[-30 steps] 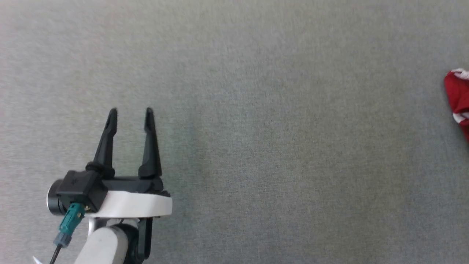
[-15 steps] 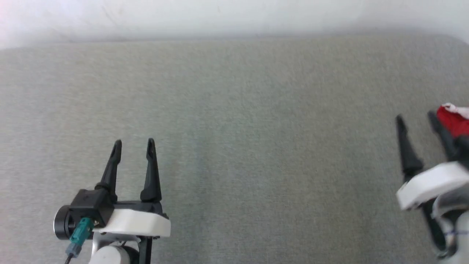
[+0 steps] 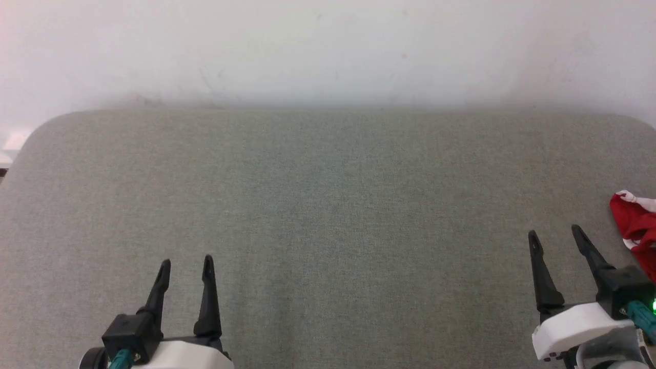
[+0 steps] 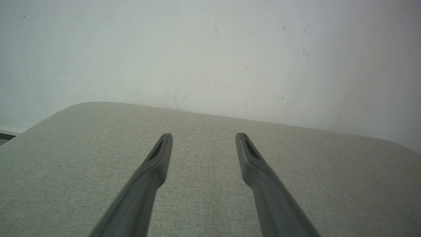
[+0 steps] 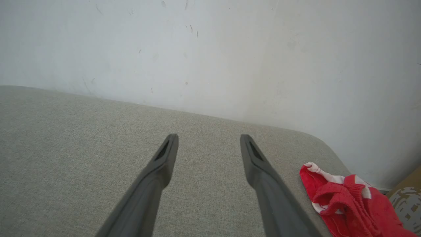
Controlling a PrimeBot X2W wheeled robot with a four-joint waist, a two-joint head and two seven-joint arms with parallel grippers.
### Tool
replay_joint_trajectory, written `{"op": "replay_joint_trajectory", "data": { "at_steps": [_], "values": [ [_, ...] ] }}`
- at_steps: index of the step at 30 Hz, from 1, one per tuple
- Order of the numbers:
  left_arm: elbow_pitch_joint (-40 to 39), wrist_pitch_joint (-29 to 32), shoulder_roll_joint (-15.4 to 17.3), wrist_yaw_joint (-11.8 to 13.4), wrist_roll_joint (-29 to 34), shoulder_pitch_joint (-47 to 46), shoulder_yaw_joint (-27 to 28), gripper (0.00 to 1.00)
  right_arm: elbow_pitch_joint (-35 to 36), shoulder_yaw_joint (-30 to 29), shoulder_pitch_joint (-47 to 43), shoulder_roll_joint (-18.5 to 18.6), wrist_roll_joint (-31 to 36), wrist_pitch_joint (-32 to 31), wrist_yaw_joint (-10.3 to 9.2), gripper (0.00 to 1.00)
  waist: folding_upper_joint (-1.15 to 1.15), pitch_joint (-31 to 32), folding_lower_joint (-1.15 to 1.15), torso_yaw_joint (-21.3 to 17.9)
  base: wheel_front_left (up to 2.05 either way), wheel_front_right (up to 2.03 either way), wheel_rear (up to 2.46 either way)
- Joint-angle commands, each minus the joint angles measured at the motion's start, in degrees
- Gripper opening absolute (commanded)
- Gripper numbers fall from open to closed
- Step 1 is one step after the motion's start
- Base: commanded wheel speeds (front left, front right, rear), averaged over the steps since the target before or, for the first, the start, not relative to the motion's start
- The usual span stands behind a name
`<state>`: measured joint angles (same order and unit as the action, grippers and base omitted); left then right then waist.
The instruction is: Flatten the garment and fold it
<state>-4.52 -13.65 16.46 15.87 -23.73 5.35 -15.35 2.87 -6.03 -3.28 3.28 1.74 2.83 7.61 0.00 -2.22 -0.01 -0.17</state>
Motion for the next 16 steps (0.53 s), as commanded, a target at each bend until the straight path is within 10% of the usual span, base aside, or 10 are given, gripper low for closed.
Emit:
{"op": "replay_joint_trajectory", "data": {
  "at_steps": [1,16],
  "values": [
    [0.19,-0.42,0.17,0.24,-0.16,0.95,0.14,1.0,-0.08,-0.3,-0.91,-0.31,0.71,0.94,-0.12,1.0,0.0,1.63,0.01,0.82,0.0,0.0,0.0],
    [2.74,-0.6,-0.64,0.36,-0.39,2.67,-1.02,1.0,-3.95,-0.89,-3.57,-0.39,1.1,4.88,-0.12,1.0,0.0,0.91,0.01,0.18,0.0,0.0,0.0]
  ]
}}
